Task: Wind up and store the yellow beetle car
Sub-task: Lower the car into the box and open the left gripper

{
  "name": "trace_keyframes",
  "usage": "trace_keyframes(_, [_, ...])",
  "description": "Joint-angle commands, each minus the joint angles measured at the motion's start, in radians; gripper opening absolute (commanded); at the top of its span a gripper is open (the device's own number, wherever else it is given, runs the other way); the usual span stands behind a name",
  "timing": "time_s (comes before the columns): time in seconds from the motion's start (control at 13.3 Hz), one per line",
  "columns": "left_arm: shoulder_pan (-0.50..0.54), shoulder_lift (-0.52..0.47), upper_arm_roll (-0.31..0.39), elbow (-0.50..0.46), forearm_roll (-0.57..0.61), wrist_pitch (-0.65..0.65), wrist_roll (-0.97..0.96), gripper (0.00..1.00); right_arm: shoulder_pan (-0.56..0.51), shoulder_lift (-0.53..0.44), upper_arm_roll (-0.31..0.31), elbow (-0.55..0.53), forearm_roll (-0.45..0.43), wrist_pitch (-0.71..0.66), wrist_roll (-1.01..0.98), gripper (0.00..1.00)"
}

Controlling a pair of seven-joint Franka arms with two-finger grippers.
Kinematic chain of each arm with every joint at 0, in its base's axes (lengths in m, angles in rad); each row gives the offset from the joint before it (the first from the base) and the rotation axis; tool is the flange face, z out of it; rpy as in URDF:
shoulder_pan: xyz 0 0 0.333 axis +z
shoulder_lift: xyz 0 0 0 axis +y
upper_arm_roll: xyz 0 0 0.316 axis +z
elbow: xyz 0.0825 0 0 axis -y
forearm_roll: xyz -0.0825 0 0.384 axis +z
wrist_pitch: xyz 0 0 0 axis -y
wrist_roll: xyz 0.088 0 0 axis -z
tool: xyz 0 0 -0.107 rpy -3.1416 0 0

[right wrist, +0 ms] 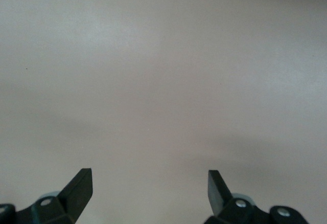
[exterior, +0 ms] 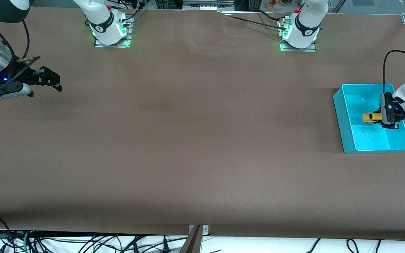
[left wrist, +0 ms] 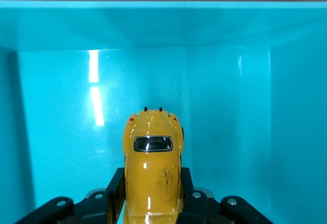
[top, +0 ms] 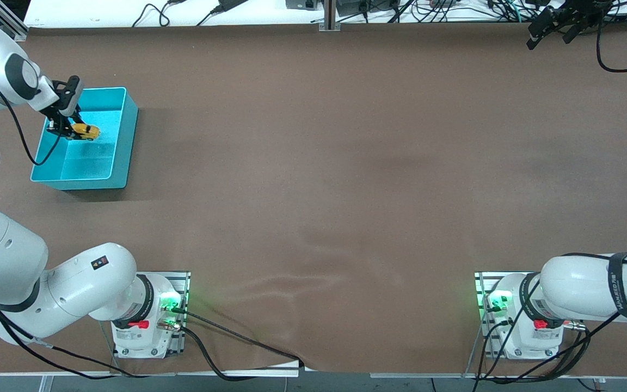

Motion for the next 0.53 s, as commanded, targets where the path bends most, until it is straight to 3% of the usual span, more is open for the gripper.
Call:
trace_keyframes(0.0, [0.002, 0.020, -0.003, -0.021, 0.001, 0.052, 0.024, 0.00, 0.003, 0.017, 0.004, 0.031, -0.011, -0.023, -0.006, 1.00])
trace_keyframes(0.45, [0.019, 0.089, -0.001, -0.039, 0.001, 0.138, 0.024, 0.00, 0.003, 0.017, 0.004, 0.031, -0.010, -0.023, -0.007, 1.00])
